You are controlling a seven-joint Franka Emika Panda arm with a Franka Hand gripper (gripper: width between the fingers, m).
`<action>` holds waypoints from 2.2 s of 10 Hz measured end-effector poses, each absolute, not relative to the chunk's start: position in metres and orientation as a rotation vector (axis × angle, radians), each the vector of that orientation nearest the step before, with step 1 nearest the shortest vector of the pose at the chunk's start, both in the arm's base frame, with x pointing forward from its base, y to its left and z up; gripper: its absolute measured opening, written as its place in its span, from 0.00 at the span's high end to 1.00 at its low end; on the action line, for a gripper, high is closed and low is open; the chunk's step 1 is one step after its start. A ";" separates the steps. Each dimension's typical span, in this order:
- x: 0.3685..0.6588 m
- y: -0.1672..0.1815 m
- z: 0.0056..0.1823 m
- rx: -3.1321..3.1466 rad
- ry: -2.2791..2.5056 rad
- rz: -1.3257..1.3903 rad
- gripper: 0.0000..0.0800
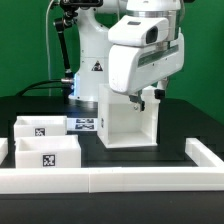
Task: Assemble drawer
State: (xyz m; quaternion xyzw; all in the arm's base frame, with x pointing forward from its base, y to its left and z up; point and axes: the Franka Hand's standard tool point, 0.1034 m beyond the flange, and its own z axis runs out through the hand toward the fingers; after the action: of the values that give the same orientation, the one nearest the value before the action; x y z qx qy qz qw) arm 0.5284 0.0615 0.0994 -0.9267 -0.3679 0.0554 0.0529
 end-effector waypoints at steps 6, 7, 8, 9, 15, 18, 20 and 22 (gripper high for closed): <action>0.519 0.066 0.101 -3.033 -0.441 0.194 0.19; 0.510 0.070 0.106 -3.061 -0.307 0.200 0.19; 0.506 0.074 0.113 -3.076 -0.246 0.192 0.19; 0.500 0.077 0.122 -3.082 -0.265 0.177 0.19; 0.457 0.078 0.154 -3.096 -0.272 0.166 0.19; 0.446 0.081 0.144 -3.092 -0.273 0.172 0.19; 0.446 0.081 0.143 -3.092 -0.273 0.175 0.19; 0.455 0.076 0.132 -3.083 -0.237 0.182 0.19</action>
Offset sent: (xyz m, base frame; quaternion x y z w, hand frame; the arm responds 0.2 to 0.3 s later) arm 0.0000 0.0000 0.0000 0.0000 0.0000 0.1938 0.9810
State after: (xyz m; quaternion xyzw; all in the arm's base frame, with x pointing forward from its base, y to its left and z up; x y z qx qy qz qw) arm 0.4546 0.0762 0.1317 -0.9951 -0.0764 0.0589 0.0223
